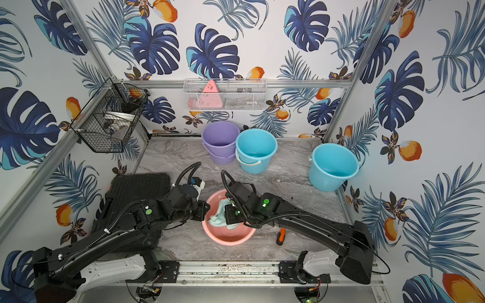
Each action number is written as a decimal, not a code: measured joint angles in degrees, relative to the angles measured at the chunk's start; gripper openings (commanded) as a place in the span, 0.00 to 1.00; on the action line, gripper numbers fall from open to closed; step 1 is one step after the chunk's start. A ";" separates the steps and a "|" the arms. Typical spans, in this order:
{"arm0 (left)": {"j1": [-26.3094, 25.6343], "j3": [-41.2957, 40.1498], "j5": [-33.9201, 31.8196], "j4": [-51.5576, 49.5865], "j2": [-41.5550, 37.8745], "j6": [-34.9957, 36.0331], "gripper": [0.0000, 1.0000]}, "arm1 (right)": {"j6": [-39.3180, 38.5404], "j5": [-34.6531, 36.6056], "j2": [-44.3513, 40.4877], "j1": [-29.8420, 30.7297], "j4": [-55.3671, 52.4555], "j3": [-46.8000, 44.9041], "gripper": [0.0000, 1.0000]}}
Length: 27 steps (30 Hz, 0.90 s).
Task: Wipe the inside of the bucket with a cloth
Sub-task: Wipe the dirt from the bucket.
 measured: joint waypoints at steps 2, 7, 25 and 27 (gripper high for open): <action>0.00 0.15 -0.02 -0.28 -0.20 0.02 0.00 | 2.05 -1.49 -0.68 0.00 1.31 0.96 0.00; -0.02 0.55 -0.35 -0.92 0.04 0.20 0.00 | 9.68 -6.43 -1.25 0.00 9.55 -1.86 0.00; 0.09 -1.57 -2.86 1.16 1.03 -2.19 0.00 | 19.43 -7.89 14.51 0.02 23.58 -9.75 0.00; 0.09 -1.57 -2.99 1.57 1.03 -2.19 0.00 | 19.23 -6.43 16.52 0.02 23.71 -10.40 0.00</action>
